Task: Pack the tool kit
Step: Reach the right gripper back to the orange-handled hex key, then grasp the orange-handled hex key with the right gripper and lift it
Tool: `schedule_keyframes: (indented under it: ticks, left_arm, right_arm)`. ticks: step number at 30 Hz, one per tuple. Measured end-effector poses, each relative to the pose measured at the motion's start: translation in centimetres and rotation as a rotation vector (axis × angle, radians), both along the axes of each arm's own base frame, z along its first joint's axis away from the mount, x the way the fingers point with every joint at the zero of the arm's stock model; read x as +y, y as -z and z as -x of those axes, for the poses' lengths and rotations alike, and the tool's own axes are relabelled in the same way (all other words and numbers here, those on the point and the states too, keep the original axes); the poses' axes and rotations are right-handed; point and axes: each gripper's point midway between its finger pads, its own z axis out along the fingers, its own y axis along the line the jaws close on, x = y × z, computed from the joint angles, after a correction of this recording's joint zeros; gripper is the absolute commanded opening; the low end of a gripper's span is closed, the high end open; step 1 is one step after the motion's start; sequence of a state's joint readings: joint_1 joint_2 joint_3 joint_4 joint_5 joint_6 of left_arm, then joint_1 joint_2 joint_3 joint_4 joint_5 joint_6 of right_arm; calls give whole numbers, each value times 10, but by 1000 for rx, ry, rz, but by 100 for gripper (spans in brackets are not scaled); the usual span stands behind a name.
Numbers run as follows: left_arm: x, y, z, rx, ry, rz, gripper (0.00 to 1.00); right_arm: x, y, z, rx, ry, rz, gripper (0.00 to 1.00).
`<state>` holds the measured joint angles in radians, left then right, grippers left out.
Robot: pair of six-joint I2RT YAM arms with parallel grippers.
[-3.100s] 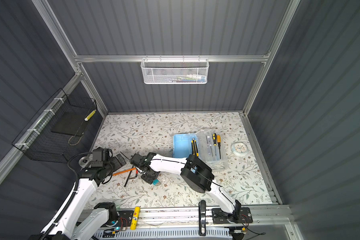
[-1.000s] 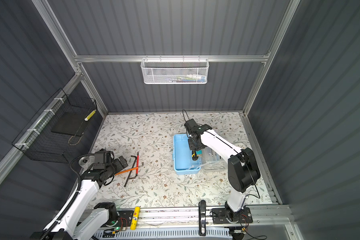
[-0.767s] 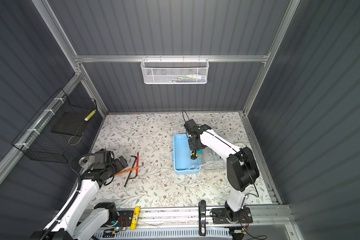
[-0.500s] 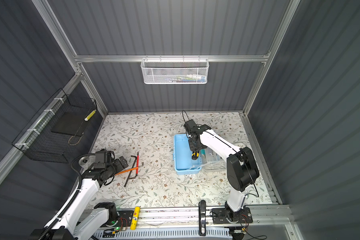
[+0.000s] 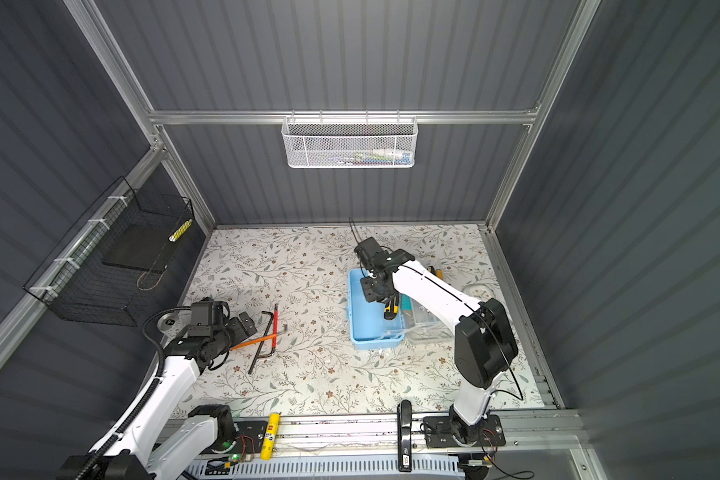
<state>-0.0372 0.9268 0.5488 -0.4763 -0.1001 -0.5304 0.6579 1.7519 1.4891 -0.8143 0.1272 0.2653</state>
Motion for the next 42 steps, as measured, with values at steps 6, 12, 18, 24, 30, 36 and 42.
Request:
schedule_keyframes:
  ticks: [6, 12, 18, 24, 30, 36, 42]
  left_arm:
    - [0, 1, -1, 7, 0, 0, 99]
    - [0, -22, -2, -11, -17, 9, 99]
    - [0, -83, -10, -88, -21, 18, 99]
    - [0, -114, -6, -109, -19, 15, 99]
    - [1, -124, -1, -90, -17, 12, 99]
    - [4, -130, 5, -79, -22, -8, 99]
    - [6, -131, 13, -71, -23, -17, 100]
  right_arm:
    - [118, -10, 21, 1, -244, -190, 53]
    - [218, 44, 61, 57, -572, -223, 57]
    - [257, 74, 83, 73, -795, -213, 60]
    - [285, 56, 76, -23, -944, -237, 61]
    - [306, 66, 86, -51, -1056, -229, 61]
    - [319, 90, 94, -29, -1105, -221, 61]
    - [325, 105, 96, -27, -1141, -197, 61]
